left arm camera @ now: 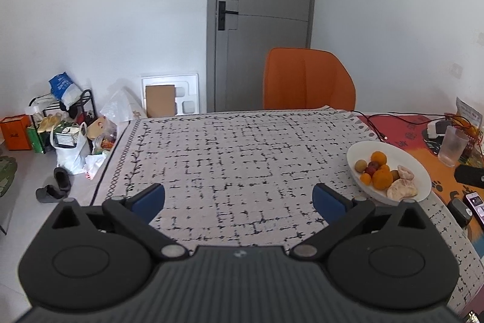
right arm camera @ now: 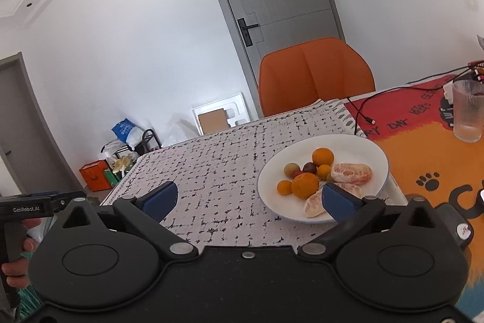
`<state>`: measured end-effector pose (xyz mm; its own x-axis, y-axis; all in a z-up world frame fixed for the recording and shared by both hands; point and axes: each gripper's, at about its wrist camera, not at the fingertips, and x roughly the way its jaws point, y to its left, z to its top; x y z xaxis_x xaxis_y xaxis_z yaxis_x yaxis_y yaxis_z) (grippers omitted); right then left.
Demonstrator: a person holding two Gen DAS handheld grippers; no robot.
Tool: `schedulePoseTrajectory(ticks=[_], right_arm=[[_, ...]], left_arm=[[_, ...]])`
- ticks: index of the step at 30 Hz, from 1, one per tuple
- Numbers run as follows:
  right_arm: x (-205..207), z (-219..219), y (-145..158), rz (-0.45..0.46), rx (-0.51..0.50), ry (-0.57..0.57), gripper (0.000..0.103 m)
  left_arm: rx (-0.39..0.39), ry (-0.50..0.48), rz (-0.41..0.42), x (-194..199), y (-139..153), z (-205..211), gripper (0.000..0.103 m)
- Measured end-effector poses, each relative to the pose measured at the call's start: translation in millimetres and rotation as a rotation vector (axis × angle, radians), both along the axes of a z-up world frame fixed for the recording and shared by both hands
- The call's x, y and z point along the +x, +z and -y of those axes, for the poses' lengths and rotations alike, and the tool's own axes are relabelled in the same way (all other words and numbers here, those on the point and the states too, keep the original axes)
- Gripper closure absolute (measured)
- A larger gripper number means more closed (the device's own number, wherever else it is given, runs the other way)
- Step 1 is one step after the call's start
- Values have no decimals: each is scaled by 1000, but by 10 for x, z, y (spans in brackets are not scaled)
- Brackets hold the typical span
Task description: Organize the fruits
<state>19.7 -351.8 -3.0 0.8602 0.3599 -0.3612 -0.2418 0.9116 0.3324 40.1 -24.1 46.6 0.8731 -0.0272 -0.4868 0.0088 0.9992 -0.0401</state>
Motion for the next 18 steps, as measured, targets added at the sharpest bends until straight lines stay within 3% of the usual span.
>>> schedulePoseTrajectory(ticks=[18], right_arm=[[-163, -310, -39, -10, -87, 48, 0]], left_arm=[[-23, 33, -3, -294, -157, -287, 0]])
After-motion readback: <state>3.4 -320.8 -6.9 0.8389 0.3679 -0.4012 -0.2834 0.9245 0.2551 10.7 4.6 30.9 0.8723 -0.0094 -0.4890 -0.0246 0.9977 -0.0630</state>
